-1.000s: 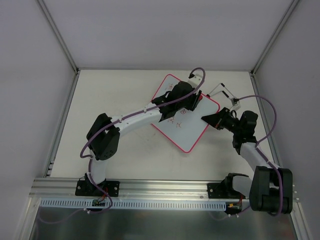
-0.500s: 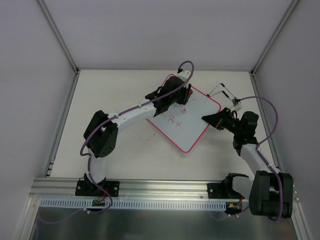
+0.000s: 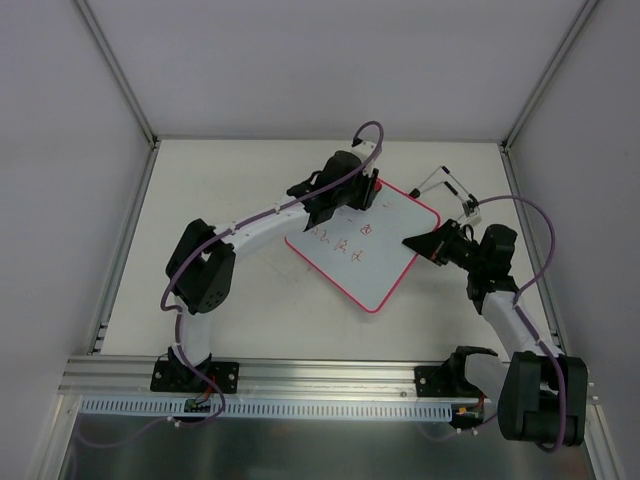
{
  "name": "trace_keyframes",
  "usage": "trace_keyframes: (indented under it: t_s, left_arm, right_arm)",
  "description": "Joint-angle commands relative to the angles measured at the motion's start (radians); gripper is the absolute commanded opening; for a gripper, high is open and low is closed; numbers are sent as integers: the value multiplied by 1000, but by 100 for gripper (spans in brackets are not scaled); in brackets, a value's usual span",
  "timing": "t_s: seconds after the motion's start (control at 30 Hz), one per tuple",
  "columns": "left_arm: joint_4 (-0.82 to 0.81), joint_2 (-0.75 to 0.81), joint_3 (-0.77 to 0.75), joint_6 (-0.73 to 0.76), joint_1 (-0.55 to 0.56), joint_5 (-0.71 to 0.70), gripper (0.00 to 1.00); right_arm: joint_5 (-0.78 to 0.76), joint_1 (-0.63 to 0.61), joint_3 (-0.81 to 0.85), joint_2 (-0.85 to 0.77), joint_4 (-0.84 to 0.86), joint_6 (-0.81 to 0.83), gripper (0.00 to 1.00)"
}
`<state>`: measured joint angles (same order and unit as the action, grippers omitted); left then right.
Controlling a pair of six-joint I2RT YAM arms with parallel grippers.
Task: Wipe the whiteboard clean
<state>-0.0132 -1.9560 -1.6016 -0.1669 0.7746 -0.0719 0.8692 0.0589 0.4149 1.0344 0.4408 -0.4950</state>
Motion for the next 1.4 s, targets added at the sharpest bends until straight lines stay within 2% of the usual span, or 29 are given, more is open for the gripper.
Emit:
trace_keyframes:
  t_s: [0.0,0.17,0.43,0.7,0.97,1.37]
  left_arm:
    - [36,28,32,-3,54,69,0]
    - [53,32,65,-22,71,103,0]
    - [142,-17,-32,-26,135,170,0]
    - [236,-40,-84,23,150,86,0]
    - [252,-26,-46,-8,46,41,0]
    - [249,-84,-87,6,-133,95,0]
  right_arm:
    - [76,-21,67,-57,73,24,0]
    - [63,-30,59,-59,36,39,0]
    - [19,-57,88,-69,-92,148,0]
    - [-6,-83,107,-97,-171,217,0]
    - [8,-83,107,-112,-171,202,0]
    - [48,-83,108,-146,-169,176,0]
